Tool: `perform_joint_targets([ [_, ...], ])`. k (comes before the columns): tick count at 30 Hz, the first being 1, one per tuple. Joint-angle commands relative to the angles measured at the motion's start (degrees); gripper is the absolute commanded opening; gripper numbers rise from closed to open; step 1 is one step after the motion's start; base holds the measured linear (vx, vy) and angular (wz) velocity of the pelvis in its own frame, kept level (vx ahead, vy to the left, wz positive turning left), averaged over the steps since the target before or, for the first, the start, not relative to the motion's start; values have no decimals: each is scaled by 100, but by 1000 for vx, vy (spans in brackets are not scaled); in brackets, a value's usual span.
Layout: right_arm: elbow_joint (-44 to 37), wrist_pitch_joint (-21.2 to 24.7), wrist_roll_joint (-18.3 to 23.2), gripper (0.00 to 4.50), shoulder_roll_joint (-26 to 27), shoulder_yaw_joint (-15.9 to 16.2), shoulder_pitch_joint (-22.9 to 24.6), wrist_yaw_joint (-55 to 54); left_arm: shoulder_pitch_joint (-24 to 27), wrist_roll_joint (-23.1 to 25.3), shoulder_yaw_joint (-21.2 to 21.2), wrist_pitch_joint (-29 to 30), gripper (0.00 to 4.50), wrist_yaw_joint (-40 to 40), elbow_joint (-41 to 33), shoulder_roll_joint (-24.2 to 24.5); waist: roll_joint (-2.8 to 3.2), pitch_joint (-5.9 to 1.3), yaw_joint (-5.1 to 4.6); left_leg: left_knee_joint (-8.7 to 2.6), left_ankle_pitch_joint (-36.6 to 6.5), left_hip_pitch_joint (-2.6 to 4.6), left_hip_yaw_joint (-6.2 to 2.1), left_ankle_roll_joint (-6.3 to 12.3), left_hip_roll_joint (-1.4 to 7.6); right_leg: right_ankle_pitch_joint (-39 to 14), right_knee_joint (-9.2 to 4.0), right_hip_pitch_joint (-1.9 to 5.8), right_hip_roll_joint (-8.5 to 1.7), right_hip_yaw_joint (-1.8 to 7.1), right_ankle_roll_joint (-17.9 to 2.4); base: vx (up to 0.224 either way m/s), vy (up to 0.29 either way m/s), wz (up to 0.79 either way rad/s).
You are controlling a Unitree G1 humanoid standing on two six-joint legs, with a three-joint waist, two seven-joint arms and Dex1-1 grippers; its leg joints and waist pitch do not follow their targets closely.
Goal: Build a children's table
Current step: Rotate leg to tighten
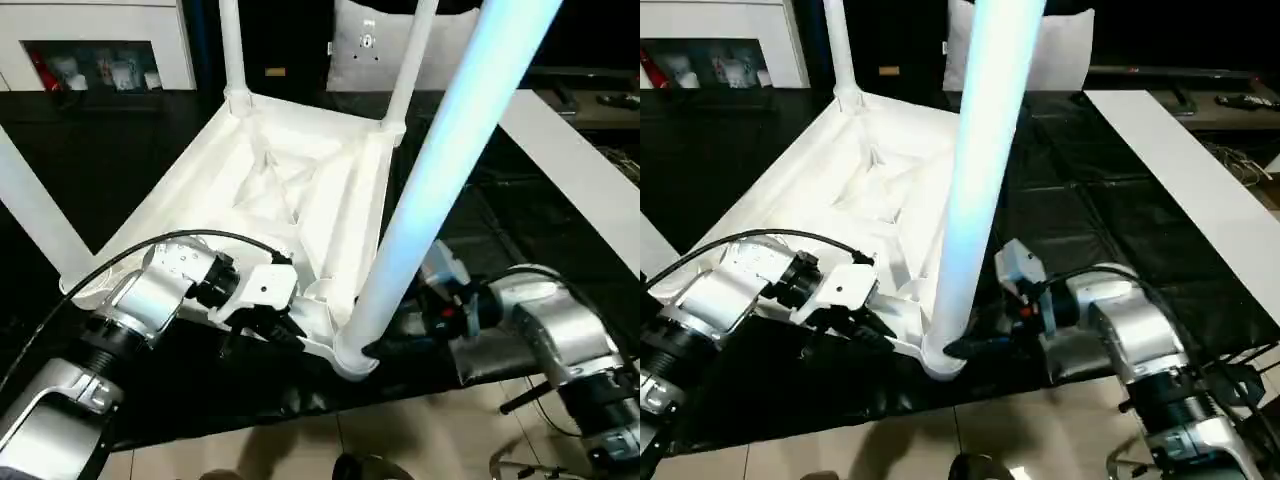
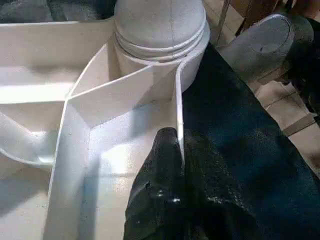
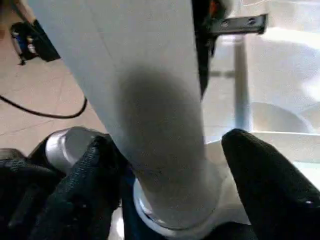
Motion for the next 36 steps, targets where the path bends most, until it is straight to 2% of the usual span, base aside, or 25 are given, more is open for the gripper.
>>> perform_joint_targets([
  [1,32,-68,-16,301,-45,55,-118,148,-99,66,-279,-170,0,-305,-65,-93,-20,-490,-35,-354,1113,-74,107,1086,226,-873,-290,521,-319,327,-1445,0,0,0],
  [6,88,-3,46,262,-25,112,-164,300,-139,88,-284,-233,0,-335,7,-69,-31,-491,-38,-352,1180,-85,102,1083,219,-810,-280,525,-315,323,-1421,0,0,0],
  [7,85,20,64,262,-19,115,-164,321,-142,86,-283,-234,0,-334,15,-64,-18,-483,-27,-354,1135,-86,107,1067,215,-868,-290,526,-318,327,-1410,0,0,0],
  [10,38,167,156,225,-22,127,-113,362,-142,71,-242,-173,0,-263,71,-57,-16,-488,-22,-356,1171,-82,103,1043,221,-798,-279,526,-314,326,-1415,0,0,0],
  [12,-36,298,232,218,-6,100,-50,335,-118,38,-182,-59,0,-187,65,-61,32,-431,-13,-371,1109,-92,98,1045,219,-810,-294,509,-307,326,-1434,0,0,0],
  [14,-71,355,264,212,2,87,-23,316,-105,18,-152,2,0,-152,58,-67,5,-435,-10,-377,968,-95,104,977,219,-940,-316,528,-311,329,-1402,0,0,0],
  [15,-160,433,314,210,26,60,42,223,-76,0,-109,106,0,-89,22,-61,95,-382,8,-390,914,-96,96,940,211,-967,-323,506,-310,331,-1410,0,0,0],
  [17,-300,595,393,209,93,-12,154,4,-24,-9,-46,278,0,21,-44,-33,57,-372,11,-403,780,-106,102,838,217,-965,-340,530,-299,345,-1383,0,0,0],
  [18,-421,737,413,209,210,-118,249,-357,47,-43,61,490,0,172,-129,-5,123,-324,22,-417,716,-124,90,799,208,-1013,-350,520,-299,339,-1378,0,0,0],
  [20,-598,839,448,208,363,-239,374,-748,128,-85,216,824,0,401,-239,23,89,-294,-9,-437,510,-142,101,637,198,-1167,-388,545,-276,341,-1284,0,0,0],
  [21,-645,824,385,208,430,-273,419,-959,156,-79,270,917,0,503,-280,30,95,-271,-14,-454,311,-150,104,505,184,-1478,-429,550,-268,337,-1168,0,0,0],
  [22,-663,818,359,208,458,-286,437,-1044,167,-77,292,955,0,544,-296,33,109,-247,-18,-468,198,-152,105,450,174,-1699,-460,541,-267,333,-1094,0,0,0],
  [23,-765,781,287,208,595,-348,528,-1376,224,-52,387,1139,0,735,-389,53,122,-204,-38,-505,-76,-172,100,284,171,-2262,-526,538,-250,316,-831,0,0,0],
  [24,-827,769,210,207,702,-396,586,-1657,267,-33,450,1272,0,863,-466,70,117,-198,-54,-511,-136,-170,104,243,164,-2395,-542,530,-246,315,-761,0,0,0],
  [26,-939,851,-6,206,1019,-535,699,-2467,376,-4,579,1687,0,1165,-723,70,139,-126,-116,-548,-464,-188,89,131,138,-3089,-652,506,-243,297,-441,0,0,0],
  [27,-1065,965,-109,205,1250,-626,800,-3010,471,-4,670,2068,0,1427,-981,1,137,-112,-146,-563,-479,-206,84,61,154,-3153,-645,515,-244,301,-386,0,0,0],
  [28,-1104,1000,-129,203,1297,-642,826,-3131,494,-5,689,2158,0,1485,-1047,-14,150,-109,-179,-566,-483,-205,80,32,143,-3263,-685,514,-240,273,-301,0,0,0],
  [29,-1110,1005,-132,202,1305,-645,830,-3152,498,-5,692,2173,0,1494,-1059,-17,153,-106,-232,-585,-480,-219,63,46,141,-3275,-711,543,-238,254,-266,0,0,0],
  [30,-1188,1089,-215,201,1535,-720,901,-3613,583,12,712,2476,0,1692,-1300,-140,157,-86,-255,-595,-441,-223,70,67,135,-3199,-729,537,-224,262,-272,0,0,0],
  [31,-1214,1124,-306,200,1696,-768,933,-3987,628,10,713,2721,0,1854,-1463,-249,168,-69,-274,-609,-372,-188,100,116,137,-2930,-744,515,-193,276,-348,0,0,0],
  [32,-1214,1124,-306,200,1696,-768,933,-3987,628,10,713,2721,0,1854,-1463,-249,167,-76,-286,-615,-329,-185,115,130,142,-2752,-729,520,-184,282,-405,0,0,0],
  [33,-1225,1148,-379,199,1822,-808,951,-4284,659,11,712,2907,0,1987,-1582,-340,168,-40,-287,-630,-419,-156,132,199,121,-2737,-763,482,-151,278,-448,0,0,0],
  [34,-1186,1157,-461,199,1990,-878,939,-4641,669,48,705,3068,0,2172,-1662,-486,155,-25,-301,-638,-463,-162,133,208,120,-2799,-768,488,-149,277,-436,0,0,0],
  [35,-1139,1183,-669,199,2294,-987,920,-5314,697,88,691,3392,0,2484,-1842,-739,175,16,-322,-635,-577,-144,138,157,122,-3080,-799,449,-155,270,-372,0,0,0],
  [36,-1054,1218,-692,199,2554,-1098,870,-5716,673,140,681,3527,0,2716,-1876,-955,176,22,-318,-639,-615,-142,132,168,108,-3205,-834,446,-153,249,-328,0,0,0],
])
